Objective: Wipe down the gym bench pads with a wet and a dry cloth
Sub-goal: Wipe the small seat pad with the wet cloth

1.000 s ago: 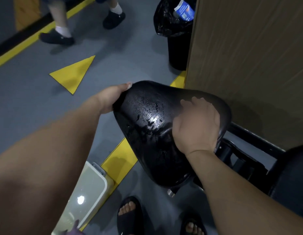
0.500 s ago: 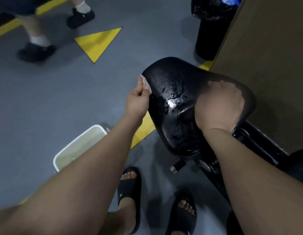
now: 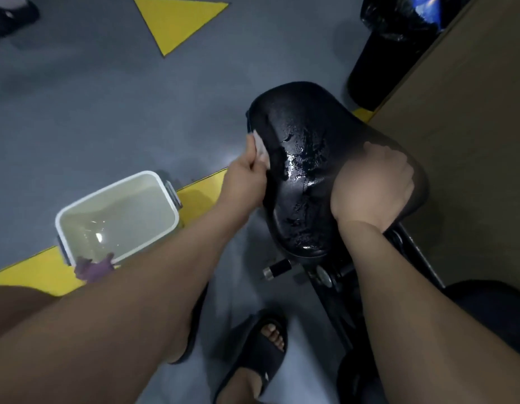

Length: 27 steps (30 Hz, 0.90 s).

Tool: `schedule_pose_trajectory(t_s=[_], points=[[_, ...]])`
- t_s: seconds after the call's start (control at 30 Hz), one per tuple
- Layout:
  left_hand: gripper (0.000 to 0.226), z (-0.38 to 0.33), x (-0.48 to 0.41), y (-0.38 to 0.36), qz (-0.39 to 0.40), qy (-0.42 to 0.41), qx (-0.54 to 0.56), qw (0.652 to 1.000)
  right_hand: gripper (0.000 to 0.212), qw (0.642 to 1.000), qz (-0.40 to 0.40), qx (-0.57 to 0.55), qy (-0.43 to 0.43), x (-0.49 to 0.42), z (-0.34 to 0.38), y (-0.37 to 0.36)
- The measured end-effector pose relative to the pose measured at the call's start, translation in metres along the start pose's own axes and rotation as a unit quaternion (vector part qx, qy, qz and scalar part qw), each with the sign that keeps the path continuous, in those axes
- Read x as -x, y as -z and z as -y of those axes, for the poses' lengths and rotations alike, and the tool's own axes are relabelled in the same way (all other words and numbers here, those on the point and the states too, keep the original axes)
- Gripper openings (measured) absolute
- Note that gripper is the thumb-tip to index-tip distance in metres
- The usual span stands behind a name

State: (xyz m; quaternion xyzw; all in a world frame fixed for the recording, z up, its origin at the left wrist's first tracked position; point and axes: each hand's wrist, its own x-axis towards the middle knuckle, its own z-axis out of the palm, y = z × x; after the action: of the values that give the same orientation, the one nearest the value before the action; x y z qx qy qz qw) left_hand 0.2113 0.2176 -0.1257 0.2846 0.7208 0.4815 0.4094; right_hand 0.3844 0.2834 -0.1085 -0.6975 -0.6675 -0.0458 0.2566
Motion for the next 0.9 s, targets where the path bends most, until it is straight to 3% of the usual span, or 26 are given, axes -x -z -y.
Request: schedule_pose_trajectory(t_s=[0.1, 0.23, 0.4, 0.5, 0.63, 0.73, 0.9], points=[[0.054, 0.005, 0.01, -0.001, 0.02, -0.012, -0.03, 0.999, 0.043, 1.0, 0.005, 0.003, -0.003, 0.002, 0.0, 0.002], [0.061, -0.006, -0.029, 0.006, 0.017, 0.032, 0.01, 0.999, 0.044, 1.0, 0.014, 0.005, -0.002, 0.002, 0.0, 0.001], [0.051, 0.009, 0.043, -0.016, -0.016, -0.002, 0.02, 1.0, 0.043, 1.0, 0.007, 0.004, -0.002, 0.003, -0.002, -0.001], [0.053, 0.011, 0.058, -0.017, 0.002, -0.019, 0.034, 0.999, 0.043, 1.0, 0.012, 0.005, 0.0, 0.003, -0.003, -0.001], [0.031, 0.012, 0.026, -0.008, 0.023, 0.042, 0.087, 0.995, 0.045, 1.0, 0.019, 0.005, 0.002, 0.004, -0.003, 0.0], [0.052, 0.017, 0.056, -0.016, 0.03, -0.011, 0.108, 0.994, 0.046, 1.0, 0.012, 0.008, -0.003, 0.002, -0.002, 0.001], [0.055, 0.028, 0.145, -0.044, -0.017, -0.057, 0.028, 0.998, 0.046, 1.0, 0.012, 0.008, 0.001, 0.002, -0.001, 0.001]])
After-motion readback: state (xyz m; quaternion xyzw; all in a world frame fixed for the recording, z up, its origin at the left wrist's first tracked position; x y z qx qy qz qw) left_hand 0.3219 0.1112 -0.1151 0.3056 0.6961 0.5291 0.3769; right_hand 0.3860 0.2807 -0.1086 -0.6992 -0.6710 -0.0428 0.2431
